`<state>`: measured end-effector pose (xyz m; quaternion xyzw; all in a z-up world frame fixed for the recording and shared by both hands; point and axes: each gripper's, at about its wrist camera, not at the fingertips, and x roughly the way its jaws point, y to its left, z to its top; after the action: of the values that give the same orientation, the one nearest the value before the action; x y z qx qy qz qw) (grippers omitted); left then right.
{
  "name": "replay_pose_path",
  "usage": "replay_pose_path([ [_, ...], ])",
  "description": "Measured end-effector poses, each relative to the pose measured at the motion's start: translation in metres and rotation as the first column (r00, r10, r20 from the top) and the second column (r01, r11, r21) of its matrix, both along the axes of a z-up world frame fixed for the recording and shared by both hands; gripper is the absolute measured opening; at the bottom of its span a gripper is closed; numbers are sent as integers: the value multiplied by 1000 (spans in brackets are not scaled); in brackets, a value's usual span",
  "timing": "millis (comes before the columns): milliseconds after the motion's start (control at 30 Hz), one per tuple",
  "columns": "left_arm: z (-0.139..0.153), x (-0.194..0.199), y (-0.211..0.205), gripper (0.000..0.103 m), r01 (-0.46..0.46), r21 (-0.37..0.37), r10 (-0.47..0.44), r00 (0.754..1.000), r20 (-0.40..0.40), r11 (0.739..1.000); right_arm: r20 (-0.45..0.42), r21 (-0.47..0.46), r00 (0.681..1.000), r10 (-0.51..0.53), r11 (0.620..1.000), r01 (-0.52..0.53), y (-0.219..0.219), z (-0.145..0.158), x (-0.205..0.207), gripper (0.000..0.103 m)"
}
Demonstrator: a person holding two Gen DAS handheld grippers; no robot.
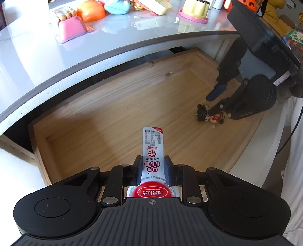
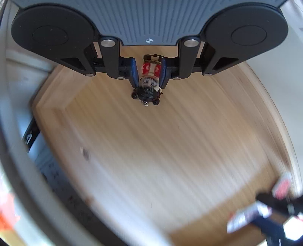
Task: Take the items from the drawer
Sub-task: 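Lift the spoon packet with the left tool while the right tool grasps the doll keychain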
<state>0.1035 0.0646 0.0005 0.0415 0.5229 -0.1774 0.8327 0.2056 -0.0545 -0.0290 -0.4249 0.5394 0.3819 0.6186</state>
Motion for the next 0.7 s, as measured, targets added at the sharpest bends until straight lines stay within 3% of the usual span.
replay_pose_path([
  [133,-1,0,-2,27,2,2,-2,1000,1,1000,19,59,1000,1,998,-2,3,23,4,34],
  [267,-1,0,-3,27,7,3,-7,1000,1,1000,4,32,1000,12,999,-12,-11,26,7,62],
  [300,-1,0,-2,27,8,4,-8,1000,0,1000,-5,16,1000,14,1000,-14,-12,22,4,64],
  [500,-2,0,-1,27,6,8,-6,1000,-6,1000,-73,-64,997,32,997,-36,-10,-13,-7,64],
  [633,-5,1,-5,27,20,22,-20,1000,-1,1000,-66,-131,996,64,989,-72,1,-31,-7,63],
  [667,-5,0,-6,27,25,28,-25,1000,4,999,-69,-134,996,54,989,-63,1,-33,-5,61],
  [700,-4,-1,-7,27,30,33,-30,999,13,999,-99,-127,995,31,991,-43,2,-31,0,51],
])
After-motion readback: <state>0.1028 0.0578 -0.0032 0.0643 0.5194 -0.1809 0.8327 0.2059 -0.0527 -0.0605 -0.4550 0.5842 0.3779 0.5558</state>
